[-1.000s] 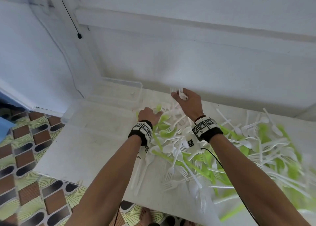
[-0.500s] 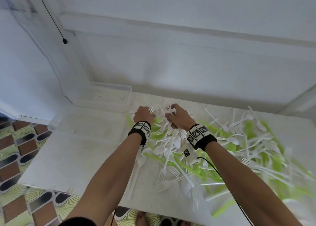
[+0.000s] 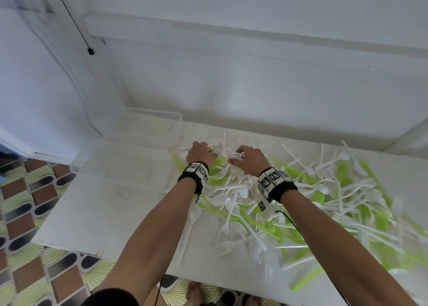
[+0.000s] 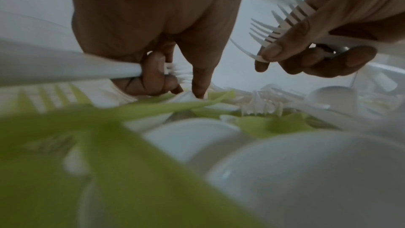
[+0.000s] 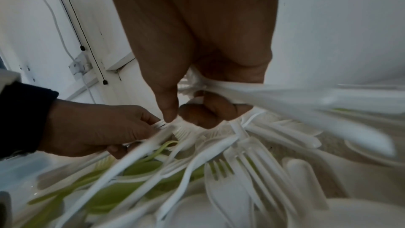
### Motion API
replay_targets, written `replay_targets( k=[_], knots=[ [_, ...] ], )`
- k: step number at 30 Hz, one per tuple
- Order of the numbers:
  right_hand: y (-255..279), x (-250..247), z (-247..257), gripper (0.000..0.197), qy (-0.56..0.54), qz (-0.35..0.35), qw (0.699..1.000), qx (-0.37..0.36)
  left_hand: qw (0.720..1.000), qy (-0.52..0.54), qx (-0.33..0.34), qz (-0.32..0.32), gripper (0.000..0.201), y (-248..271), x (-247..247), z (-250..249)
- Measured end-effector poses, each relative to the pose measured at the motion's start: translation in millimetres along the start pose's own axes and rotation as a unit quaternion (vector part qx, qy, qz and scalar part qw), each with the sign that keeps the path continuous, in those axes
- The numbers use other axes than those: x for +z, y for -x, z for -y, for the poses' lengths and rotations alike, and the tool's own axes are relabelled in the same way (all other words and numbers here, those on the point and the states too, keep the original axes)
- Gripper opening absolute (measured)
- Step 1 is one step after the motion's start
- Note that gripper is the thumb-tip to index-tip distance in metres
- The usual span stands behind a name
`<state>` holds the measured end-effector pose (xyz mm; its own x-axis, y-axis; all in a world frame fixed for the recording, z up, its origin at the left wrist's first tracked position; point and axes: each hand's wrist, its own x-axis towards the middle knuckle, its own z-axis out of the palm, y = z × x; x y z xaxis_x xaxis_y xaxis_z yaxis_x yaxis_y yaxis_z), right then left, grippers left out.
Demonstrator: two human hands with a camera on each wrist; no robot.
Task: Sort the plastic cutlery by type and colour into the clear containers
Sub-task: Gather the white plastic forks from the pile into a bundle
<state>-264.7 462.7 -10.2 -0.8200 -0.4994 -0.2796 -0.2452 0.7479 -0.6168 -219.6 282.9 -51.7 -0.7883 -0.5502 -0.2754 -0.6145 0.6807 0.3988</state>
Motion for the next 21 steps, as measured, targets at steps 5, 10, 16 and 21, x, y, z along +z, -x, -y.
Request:
replay_targets(
  k=[5,10,16,21],
  knots=[
    [-2.4,-2.9,-1.7,0.028,-0.014,0.019,1.000,0.000,1.000,0.003,0.018,-0.001,0.043,5.7,-2.5,-2.9],
    [-4.4,-6.4,-2.4,0.042,-0.010,0.025,0.999,0.032,0.997,0.072,0.027,-0.015,0.034,9.5,-10.1,2.7],
    [-6.8,-13.8,3.7,0.042,-0.008,0.078,0.996,0.031,0.975,0.192,0.112,-0.025,0.026,6.4,-31.6,26.3],
    [-4.7,-15.2,10.0,0.017,-0.077,0.149,0.986,-0.020,0.947,0.300,0.115,0.006,0.023,19.2,-54.6,34.2]
  ],
)
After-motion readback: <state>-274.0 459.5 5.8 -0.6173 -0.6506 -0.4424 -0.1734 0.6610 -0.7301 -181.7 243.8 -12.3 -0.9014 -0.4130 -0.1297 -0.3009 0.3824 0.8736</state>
